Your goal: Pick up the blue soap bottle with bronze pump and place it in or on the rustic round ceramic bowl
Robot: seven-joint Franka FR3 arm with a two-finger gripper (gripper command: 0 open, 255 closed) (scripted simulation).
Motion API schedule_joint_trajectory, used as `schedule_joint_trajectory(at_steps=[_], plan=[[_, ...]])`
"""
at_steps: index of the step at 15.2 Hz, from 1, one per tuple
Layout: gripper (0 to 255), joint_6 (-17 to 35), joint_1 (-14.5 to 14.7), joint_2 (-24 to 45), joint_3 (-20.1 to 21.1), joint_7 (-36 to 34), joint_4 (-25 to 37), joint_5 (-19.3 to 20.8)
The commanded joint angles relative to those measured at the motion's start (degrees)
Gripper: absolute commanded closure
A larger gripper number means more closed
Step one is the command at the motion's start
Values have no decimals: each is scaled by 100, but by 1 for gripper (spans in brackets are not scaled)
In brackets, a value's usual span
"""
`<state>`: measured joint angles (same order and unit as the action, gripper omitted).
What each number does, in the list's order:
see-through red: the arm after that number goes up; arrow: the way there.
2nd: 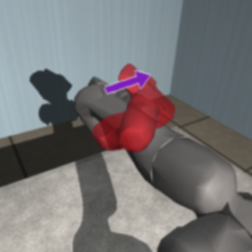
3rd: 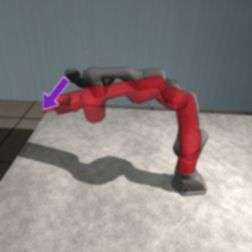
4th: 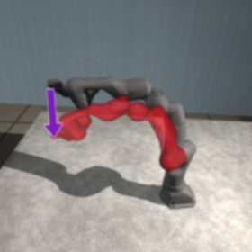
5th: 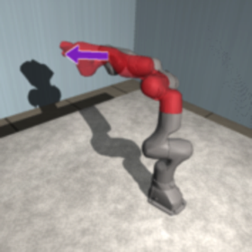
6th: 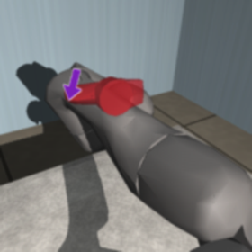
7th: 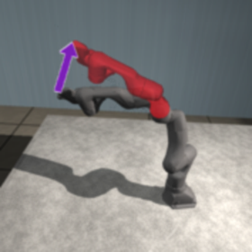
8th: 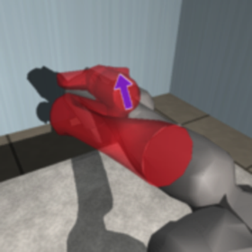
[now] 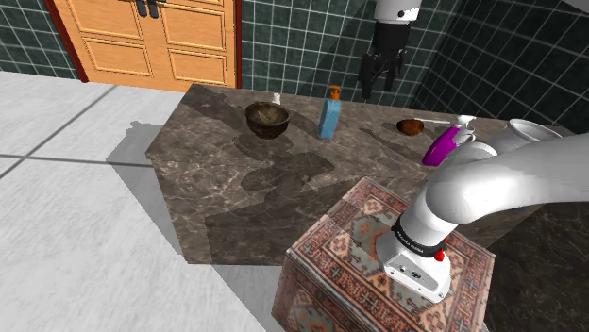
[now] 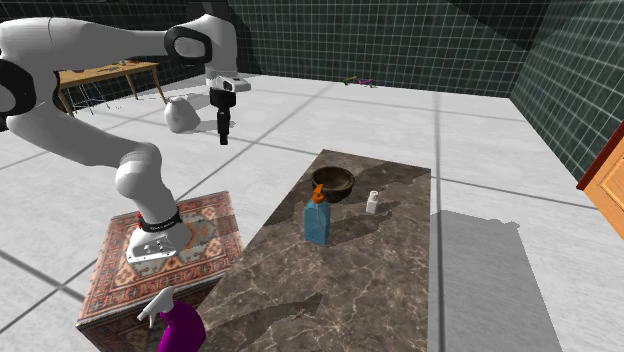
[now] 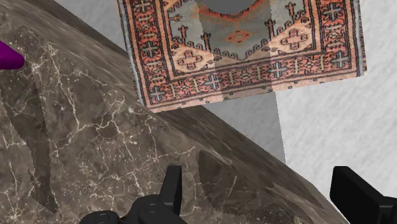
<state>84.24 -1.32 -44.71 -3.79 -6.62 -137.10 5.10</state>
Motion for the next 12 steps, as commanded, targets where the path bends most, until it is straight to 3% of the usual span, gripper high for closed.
schedule_joint_trajectory(at_steps=[1, 12], plan=[[0, 0, 0, 0, 0, 0, 0, 0], [0, 1478, -418, 2257, -604, -466, 795, -165]])
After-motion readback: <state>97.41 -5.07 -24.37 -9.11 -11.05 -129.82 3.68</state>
